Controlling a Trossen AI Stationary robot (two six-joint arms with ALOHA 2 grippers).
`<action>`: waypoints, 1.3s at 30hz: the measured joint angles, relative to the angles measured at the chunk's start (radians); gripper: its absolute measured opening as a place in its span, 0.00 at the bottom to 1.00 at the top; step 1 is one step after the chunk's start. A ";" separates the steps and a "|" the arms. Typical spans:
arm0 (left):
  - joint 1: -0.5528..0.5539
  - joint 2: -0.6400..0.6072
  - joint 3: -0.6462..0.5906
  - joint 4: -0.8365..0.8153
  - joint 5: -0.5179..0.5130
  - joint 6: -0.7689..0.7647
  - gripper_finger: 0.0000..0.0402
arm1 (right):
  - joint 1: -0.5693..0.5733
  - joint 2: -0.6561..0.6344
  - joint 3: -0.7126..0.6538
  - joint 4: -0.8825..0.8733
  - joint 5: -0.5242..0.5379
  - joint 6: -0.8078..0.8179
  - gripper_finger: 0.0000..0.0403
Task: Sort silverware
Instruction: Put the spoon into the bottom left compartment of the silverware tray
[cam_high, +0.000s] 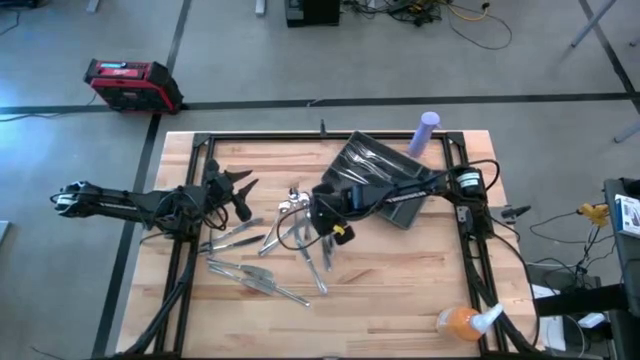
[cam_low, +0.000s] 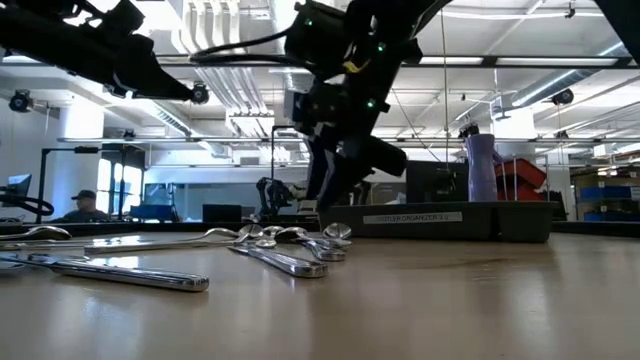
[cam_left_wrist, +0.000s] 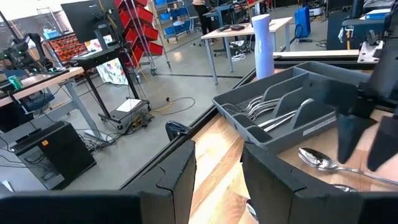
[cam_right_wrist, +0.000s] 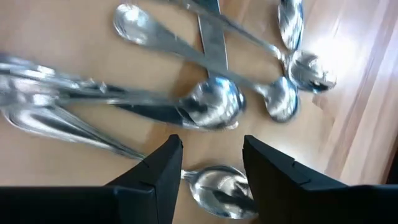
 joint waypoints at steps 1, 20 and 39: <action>0.000 0.000 0.000 -0.002 0.000 0.000 0.30 | -0.006 0.000 -0.003 0.000 0.000 -0.003 0.38; 0.000 0.005 0.000 -0.001 0.000 -0.004 0.30 | 0.001 0.101 0.024 -0.109 -0.011 -0.423 0.36; 0.000 0.042 0.000 0.017 0.001 -0.001 0.30 | -0.039 0.150 0.058 -0.205 -0.240 -0.090 0.02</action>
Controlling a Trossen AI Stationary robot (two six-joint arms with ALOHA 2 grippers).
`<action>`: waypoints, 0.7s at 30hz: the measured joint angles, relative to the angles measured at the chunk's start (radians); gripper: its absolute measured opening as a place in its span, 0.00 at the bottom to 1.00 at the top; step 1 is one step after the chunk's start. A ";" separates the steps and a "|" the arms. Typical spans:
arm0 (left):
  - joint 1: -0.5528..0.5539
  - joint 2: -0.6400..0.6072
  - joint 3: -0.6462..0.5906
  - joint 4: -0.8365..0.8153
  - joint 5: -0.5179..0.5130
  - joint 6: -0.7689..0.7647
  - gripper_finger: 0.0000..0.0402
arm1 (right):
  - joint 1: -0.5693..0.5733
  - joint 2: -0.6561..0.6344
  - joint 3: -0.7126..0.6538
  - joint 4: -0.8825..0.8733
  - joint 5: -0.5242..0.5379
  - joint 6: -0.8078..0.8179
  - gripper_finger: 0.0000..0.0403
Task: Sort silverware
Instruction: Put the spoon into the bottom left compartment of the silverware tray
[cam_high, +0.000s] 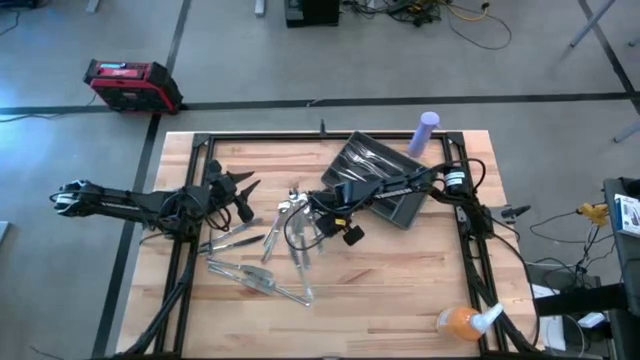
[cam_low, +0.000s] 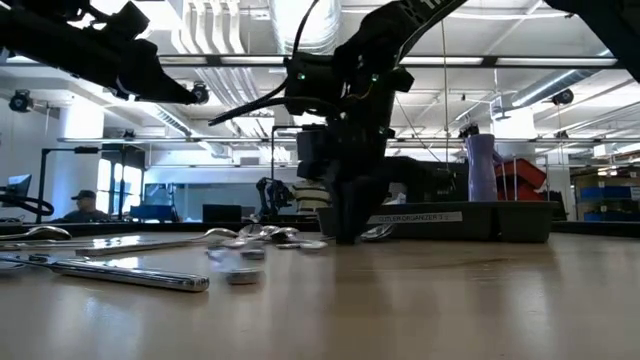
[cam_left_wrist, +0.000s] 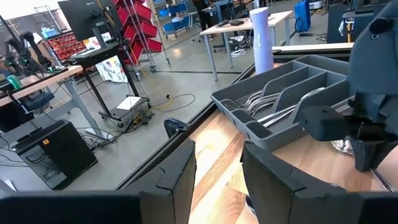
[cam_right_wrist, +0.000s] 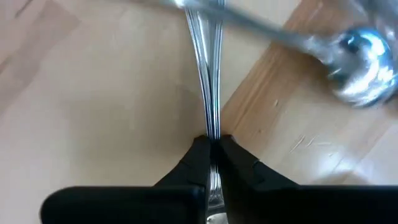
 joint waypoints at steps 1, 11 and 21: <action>0.000 0.000 0.000 0.000 0.000 0.000 0.30 | 0.002 -0.002 0.009 -0.012 -0.002 0.027 0.02; 0.000 -0.023 0.000 -0.002 0.000 0.017 0.30 | 0.017 -0.130 0.090 -0.208 0.004 0.295 0.00; 0.000 -0.047 0.000 -0.004 0.000 0.031 0.30 | -0.139 -0.322 -0.015 -0.226 0.173 0.801 0.00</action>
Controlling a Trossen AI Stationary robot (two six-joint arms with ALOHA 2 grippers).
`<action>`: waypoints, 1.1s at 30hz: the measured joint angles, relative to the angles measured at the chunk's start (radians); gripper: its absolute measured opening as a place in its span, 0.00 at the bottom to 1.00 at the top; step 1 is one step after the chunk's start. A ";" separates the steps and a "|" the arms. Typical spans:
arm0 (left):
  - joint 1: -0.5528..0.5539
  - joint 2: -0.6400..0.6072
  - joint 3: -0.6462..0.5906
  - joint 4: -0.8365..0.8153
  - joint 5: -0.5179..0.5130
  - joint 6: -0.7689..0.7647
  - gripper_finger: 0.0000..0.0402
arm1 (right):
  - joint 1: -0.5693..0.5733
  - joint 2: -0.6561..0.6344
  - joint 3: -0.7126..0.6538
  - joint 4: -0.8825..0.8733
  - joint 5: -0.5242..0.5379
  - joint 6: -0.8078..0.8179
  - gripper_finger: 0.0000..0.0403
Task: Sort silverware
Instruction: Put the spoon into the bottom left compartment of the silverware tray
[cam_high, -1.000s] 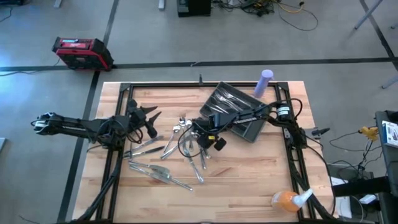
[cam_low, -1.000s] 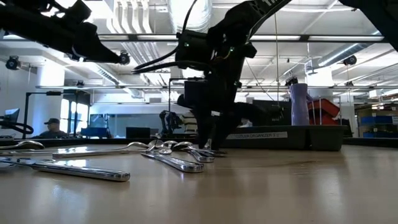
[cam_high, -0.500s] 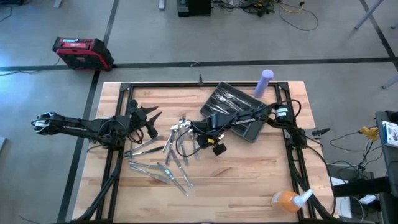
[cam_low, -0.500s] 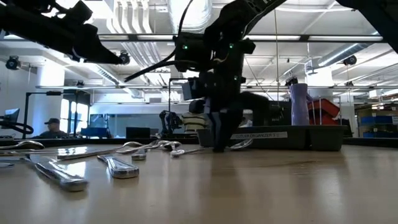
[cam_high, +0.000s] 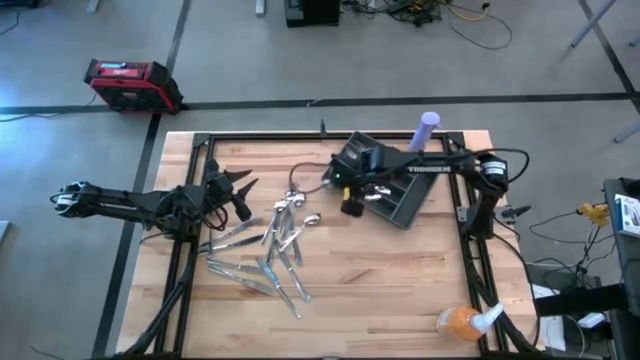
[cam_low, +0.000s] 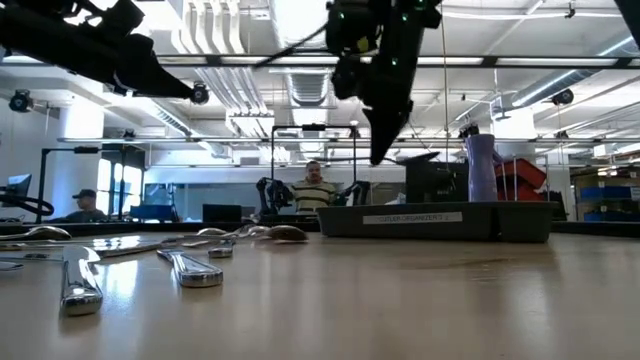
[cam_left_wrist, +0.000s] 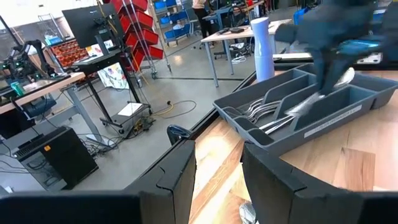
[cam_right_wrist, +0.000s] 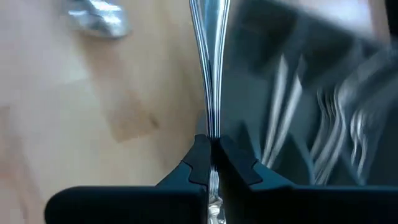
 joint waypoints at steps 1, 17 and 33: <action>0.000 0.000 0.000 -0.003 0.000 0.000 0.30 | -0.011 0.000 -0.017 0.005 0.001 0.051 0.00; 0.001 -0.002 0.000 -0.012 0.000 0.010 0.30 | -0.089 0.100 -0.180 0.211 -0.010 0.229 0.00; 0.001 -0.001 0.000 -0.024 0.002 0.029 0.30 | -0.094 0.115 -0.141 0.148 0.016 0.175 0.27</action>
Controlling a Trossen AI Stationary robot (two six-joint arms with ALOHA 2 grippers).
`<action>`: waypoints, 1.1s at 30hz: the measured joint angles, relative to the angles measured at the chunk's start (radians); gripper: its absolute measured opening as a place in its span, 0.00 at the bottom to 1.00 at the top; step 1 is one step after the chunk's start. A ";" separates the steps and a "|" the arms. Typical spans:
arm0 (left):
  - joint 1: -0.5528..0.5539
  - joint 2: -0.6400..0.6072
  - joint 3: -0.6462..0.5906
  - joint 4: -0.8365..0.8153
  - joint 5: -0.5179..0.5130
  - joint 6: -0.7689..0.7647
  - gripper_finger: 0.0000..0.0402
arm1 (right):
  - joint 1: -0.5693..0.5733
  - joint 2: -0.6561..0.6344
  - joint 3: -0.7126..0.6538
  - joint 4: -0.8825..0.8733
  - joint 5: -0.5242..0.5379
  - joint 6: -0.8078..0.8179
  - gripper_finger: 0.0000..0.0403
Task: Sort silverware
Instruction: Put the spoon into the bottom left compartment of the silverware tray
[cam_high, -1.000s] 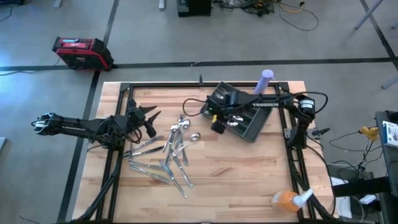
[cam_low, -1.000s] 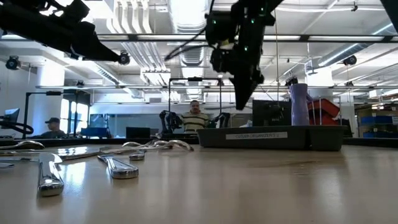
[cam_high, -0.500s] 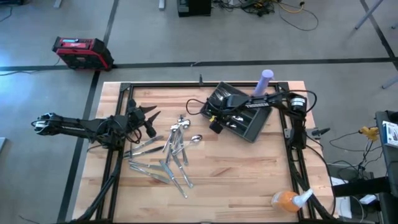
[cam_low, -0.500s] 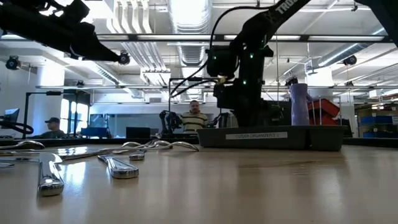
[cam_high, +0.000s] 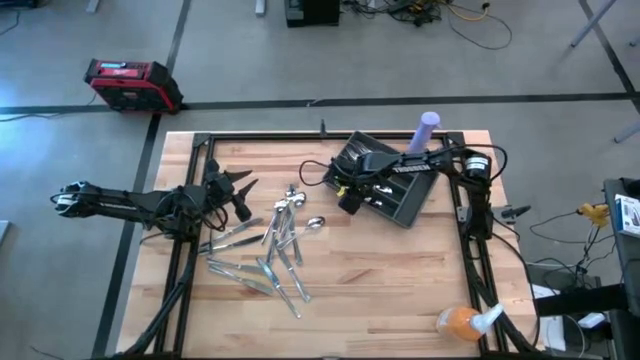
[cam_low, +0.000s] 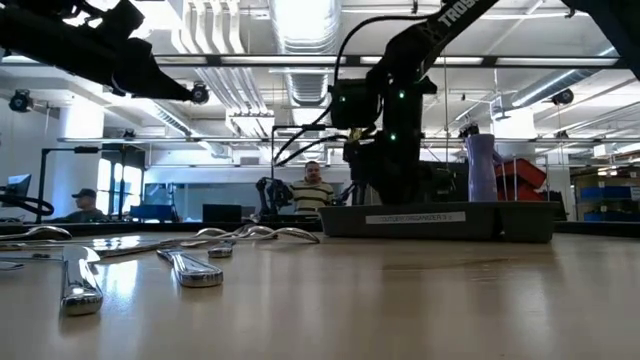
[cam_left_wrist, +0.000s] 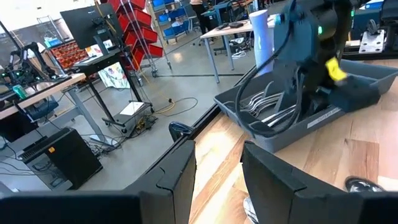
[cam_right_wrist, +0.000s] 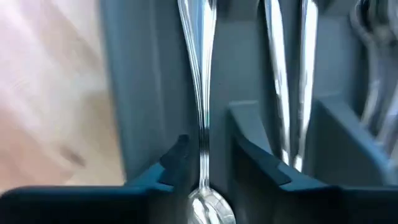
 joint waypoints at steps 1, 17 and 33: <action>0.000 0.001 0.000 0.000 0.008 0.008 0.30 | 0.000 -0.005 0.015 -0.011 0.013 -0.015 0.30; 0.000 0.051 0.000 0.000 0.123 0.019 0.30 | 0.241 0.039 0.096 0.350 -0.101 -0.418 0.48; 0.000 0.064 0.000 -0.019 0.171 -0.048 0.30 | 0.267 0.185 0.101 0.423 0.005 -0.305 0.33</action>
